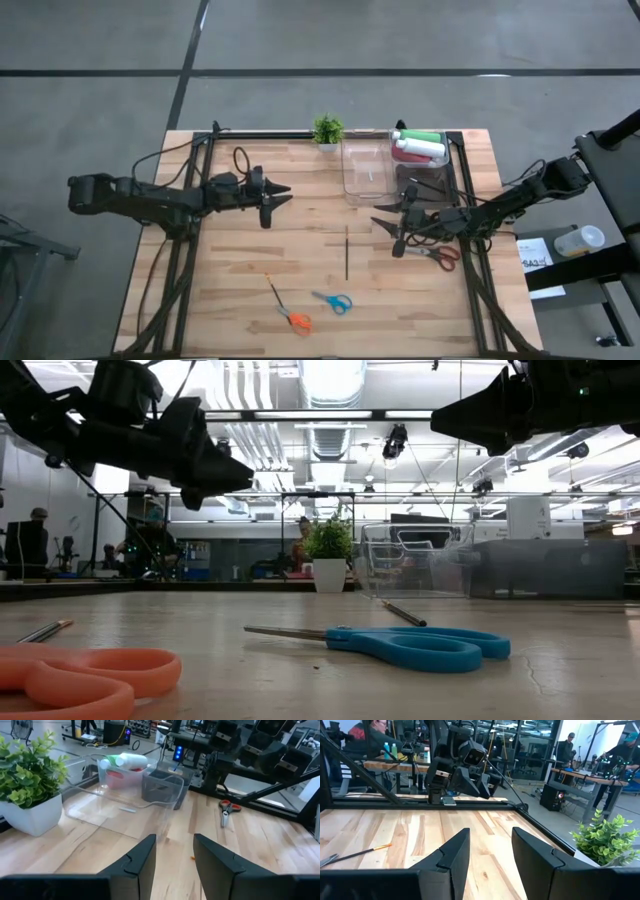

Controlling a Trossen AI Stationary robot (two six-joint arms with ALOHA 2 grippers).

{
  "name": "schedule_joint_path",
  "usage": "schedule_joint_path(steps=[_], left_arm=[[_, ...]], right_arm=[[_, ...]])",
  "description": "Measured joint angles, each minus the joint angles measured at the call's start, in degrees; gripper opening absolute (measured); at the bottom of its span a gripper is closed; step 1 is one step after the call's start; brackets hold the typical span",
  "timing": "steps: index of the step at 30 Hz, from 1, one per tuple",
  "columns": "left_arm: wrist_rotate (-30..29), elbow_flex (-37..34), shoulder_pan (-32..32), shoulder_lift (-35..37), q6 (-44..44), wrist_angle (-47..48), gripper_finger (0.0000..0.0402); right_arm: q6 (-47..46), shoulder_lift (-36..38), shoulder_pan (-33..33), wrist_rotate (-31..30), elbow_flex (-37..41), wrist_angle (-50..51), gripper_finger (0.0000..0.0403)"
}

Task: Pick & Place Paint Supplies
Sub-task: Put the left gold paintbrush into the black bin

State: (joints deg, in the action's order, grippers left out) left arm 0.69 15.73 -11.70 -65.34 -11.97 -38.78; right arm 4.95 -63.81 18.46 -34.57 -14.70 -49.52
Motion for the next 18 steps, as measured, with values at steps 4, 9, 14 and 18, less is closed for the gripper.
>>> schedule_joint_path(steps=[4,9,14,18], left_arm=[[0.0,0.0,0.0,0.0,-0.7,1.7,0.0138],[0.0,0.0,0.0,0.0,-1.4,1.7,0.0138],[0.0,0.1,0.0,0.0,-1.5,1.6,0.0138],[0.0,0.1,0.0,0.0,-1.5,1.5,0.0138]], right_arm=[[0.0,0.0,0.0,0.0,0.0,0.0,0.0142],[0.0,0.0,0.0,0.0,0.0,0.0,0.0142],[0.0,0.0,0.0,0.0,0.0,0.0,0.0142],[0.0,0.0,0.0,0.0,0.0,0.0,0.0142]])
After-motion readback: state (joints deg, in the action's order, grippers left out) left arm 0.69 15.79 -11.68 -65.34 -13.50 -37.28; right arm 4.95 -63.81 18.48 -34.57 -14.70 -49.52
